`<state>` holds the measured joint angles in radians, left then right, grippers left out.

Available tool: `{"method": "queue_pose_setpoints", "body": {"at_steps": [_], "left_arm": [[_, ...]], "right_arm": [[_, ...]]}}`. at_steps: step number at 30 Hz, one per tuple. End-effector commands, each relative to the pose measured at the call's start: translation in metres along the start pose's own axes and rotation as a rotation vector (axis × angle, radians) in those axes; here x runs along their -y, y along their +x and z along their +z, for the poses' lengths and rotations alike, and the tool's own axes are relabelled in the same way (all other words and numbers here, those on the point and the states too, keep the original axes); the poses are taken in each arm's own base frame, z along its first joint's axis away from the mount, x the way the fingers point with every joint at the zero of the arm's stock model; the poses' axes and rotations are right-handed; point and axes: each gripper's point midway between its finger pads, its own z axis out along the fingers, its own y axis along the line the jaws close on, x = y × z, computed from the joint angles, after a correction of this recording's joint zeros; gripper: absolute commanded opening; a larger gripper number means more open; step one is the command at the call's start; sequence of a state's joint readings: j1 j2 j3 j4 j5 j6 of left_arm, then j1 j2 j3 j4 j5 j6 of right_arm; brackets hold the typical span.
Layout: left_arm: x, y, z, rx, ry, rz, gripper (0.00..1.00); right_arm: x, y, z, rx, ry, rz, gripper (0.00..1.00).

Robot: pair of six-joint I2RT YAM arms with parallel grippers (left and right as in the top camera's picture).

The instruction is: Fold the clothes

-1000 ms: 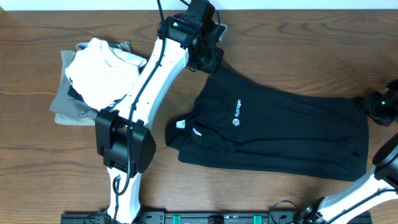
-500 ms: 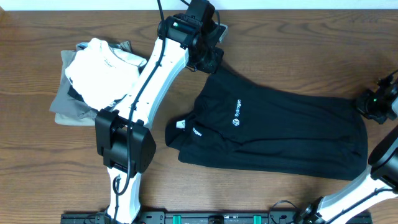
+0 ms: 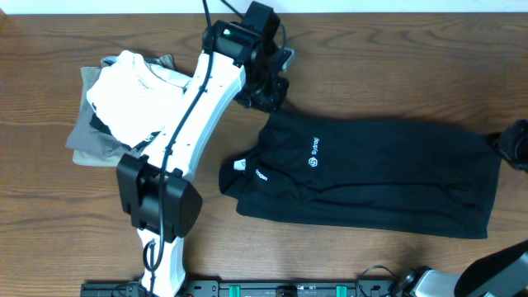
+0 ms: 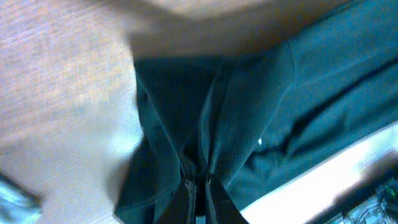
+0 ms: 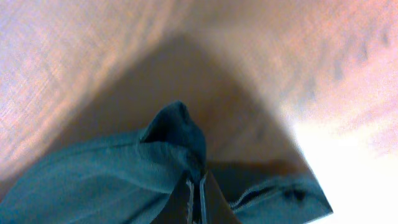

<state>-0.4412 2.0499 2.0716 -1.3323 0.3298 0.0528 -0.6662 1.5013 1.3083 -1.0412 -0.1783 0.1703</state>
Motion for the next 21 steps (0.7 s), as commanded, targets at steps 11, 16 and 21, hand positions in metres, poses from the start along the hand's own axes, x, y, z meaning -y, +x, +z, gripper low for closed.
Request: {"method": "queue_pose_setpoints", "body": {"at_steps": [11,16,21], "left_arm": [[-0.001,0.082,-0.009,-0.315,-0.013,-0.082,0.06],[0.002,0.106,0.007,-0.423,-0.015,-0.089,0.06],[0.008,0.125,0.017,-0.503,-0.019,-0.08,0.06]], "right_arm": [[0.049,0.016,-0.01,-0.037,0.288,0.044,0.02],[0.052,0.024,-0.011,-0.07,0.3,0.045,0.03],[0.056,0.024,-0.013,-0.07,0.324,0.044,0.05]]}}
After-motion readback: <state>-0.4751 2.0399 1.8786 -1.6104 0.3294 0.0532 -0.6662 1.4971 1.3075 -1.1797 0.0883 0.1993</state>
